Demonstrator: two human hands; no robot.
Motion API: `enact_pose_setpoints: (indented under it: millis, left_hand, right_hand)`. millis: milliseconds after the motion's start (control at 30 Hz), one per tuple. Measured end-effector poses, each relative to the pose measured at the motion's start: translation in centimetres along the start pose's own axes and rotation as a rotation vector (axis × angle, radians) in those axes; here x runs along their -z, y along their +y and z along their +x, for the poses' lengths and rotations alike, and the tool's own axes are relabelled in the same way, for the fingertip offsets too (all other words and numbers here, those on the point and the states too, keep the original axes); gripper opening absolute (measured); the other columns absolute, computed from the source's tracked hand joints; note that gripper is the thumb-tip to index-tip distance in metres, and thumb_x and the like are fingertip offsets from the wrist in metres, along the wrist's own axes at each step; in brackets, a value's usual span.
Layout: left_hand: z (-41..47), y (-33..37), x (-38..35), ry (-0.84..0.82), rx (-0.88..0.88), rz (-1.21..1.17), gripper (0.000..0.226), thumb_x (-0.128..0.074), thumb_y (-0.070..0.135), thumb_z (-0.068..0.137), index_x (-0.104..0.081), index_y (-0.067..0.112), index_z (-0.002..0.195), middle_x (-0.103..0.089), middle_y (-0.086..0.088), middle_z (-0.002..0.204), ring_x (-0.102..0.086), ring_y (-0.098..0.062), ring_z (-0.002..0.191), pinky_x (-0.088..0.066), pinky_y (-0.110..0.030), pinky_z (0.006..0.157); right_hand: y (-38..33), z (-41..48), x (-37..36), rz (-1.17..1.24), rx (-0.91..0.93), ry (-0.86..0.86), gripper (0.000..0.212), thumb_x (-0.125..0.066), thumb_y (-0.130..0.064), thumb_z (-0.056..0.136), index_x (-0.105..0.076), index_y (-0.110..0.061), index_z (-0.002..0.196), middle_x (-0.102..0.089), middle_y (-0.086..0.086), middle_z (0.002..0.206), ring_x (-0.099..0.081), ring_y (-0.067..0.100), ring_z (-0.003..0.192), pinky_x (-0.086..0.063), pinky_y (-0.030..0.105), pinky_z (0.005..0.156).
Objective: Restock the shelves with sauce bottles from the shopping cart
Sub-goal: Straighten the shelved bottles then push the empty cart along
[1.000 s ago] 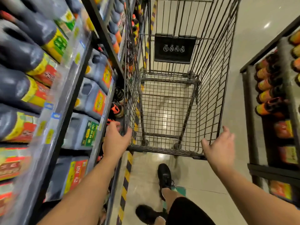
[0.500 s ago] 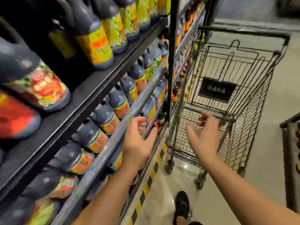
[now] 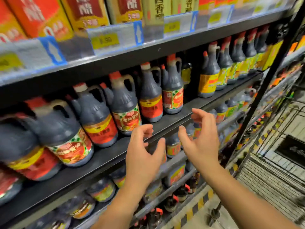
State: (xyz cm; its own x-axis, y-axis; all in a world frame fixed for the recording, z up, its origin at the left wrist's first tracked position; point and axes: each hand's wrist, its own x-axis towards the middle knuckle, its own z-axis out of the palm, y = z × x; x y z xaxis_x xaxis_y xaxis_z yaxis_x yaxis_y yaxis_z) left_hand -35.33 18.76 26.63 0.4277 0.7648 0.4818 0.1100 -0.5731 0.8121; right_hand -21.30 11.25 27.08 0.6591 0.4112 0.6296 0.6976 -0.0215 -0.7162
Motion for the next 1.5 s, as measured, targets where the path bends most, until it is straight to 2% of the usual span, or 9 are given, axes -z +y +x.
enact_pose_setpoints:
  millis: [400,633,867,933,1067,1233,1333,1400,1500]
  left_hand:
    - [0.1,-0.9,11.8,0.442,0.073,0.191,0.03,-0.07,0.027,0.088,-0.054,0.027,0.114,-0.058,0.012,0.105,-0.059,-0.007,0.102,-0.052,-0.03,0.083]
    - [-2.0,-1.2,16.2,0.644,0.138,0.304,0.033,-0.067,0.029,0.089,-0.054,0.024,0.118,-0.057,0.011,0.111,-0.057,-0.005,0.106,-0.051,-0.027,0.086]
    - [-4.0,-2.3,21.1,0.868,0.196,0.475,0.036,-0.07,0.024,0.086,-0.053,0.018,0.116,-0.05,0.005,0.109,-0.056,-0.016,0.104,-0.051,-0.038,0.089]
    - [-4.1,-2.9,22.6,0.909,0.241,0.535,0.042,-0.072,0.025,0.084,-0.051,0.015,0.119,-0.045,0.004,0.112,-0.054,-0.02,0.107,-0.048,-0.033,0.089]
    - [-4.1,-4.5,25.7,0.904,0.365,0.59,0.057,-0.076,0.026,0.08,-0.046,0.009,0.126,-0.043,-0.007,0.124,-0.045,-0.02,0.114,-0.029,-0.015,0.084]
    - [-3.6,-6.8,28.4,0.812,0.474,0.553,0.085,-0.079,0.026,0.074,-0.033,0.007,0.143,-0.04,-0.015,0.135,-0.041,-0.026,0.122,-0.03,-0.019,0.085]
    - [-3.0,-7.6,29.4,0.757,0.466,0.479,0.101,-0.082,0.025,0.07,-0.024,0.012,0.151,-0.038,-0.014,0.146,-0.045,-0.029,0.13,-0.04,-0.029,0.095]
    - [-2.9,-8.0,29.7,0.734,0.444,0.418,0.104,-0.083,0.024,0.07,-0.021,0.014,0.153,-0.042,-0.011,0.148,-0.048,-0.026,0.129,-0.042,-0.028,0.096]
    - [-3.1,-8.4,29.7,0.726,0.426,0.35,0.106,-0.083,0.024,0.072,-0.017,0.02,0.155,-0.049,-0.005,0.144,-0.053,-0.019,0.125,-0.043,-0.024,0.093]
  right_hand:
    - [-9.1,0.1,-8.5,0.198,0.274,-0.245,0.046,-0.062,-0.031,0.082,-0.053,-0.011,0.122,-0.052,-0.002,0.111,-0.053,0.016,0.106,-0.043,0.025,0.089]
    - [-13.4,-1.3,-11.8,0.28,0.45,-0.403,0.048,-0.061,-0.033,0.081,-0.053,-0.012,0.123,-0.052,0.001,0.114,-0.054,0.021,0.107,-0.047,0.037,0.09]
    - [-18.5,-3.3,-13.7,0.189,0.657,-0.526,0.053,-0.059,-0.039,0.079,-0.055,-0.012,0.123,-0.053,0.005,0.11,-0.049,0.026,0.101,-0.044,0.035,0.081]
    - [-19.9,-3.4,-14.3,0.08,0.727,-0.532,0.056,-0.058,-0.044,0.077,-0.054,-0.012,0.123,-0.054,0.006,0.105,-0.048,0.029,0.098,-0.045,0.04,0.078]
    - [-22.9,-3.1,-15.6,-0.127,0.801,-0.522,0.05,-0.068,-0.046,0.072,-0.059,-0.011,0.106,-0.062,0.012,0.094,-0.058,0.039,0.092,-0.049,0.044,0.073]
    - [-25.3,-2.6,-17.6,-0.199,0.833,-0.706,0.03,-0.058,-0.045,0.088,-0.053,-0.016,0.088,-0.066,0.012,0.089,-0.065,0.035,0.085,-0.037,0.036,0.06]
    - [-26.5,-1.8,-19.1,-0.339,0.853,-0.831,0.038,-0.042,-0.043,0.099,-0.06,-0.01,0.103,-0.055,0.013,0.084,-0.061,0.034,0.089,-0.036,0.034,0.063]
    - [-27.2,-1.6,-19.8,-0.437,0.988,-0.709,0.043,-0.033,-0.042,0.102,-0.055,-0.009,0.116,-0.042,0.009,0.079,-0.057,0.031,0.083,-0.037,0.034,0.061]
    - [-28.7,-1.5,-20.9,-0.472,0.801,-0.821,0.047,-0.032,-0.044,0.103,-0.045,-0.013,0.136,-0.056,0.016,0.114,-0.054,0.037,0.115,-0.047,0.043,0.087]
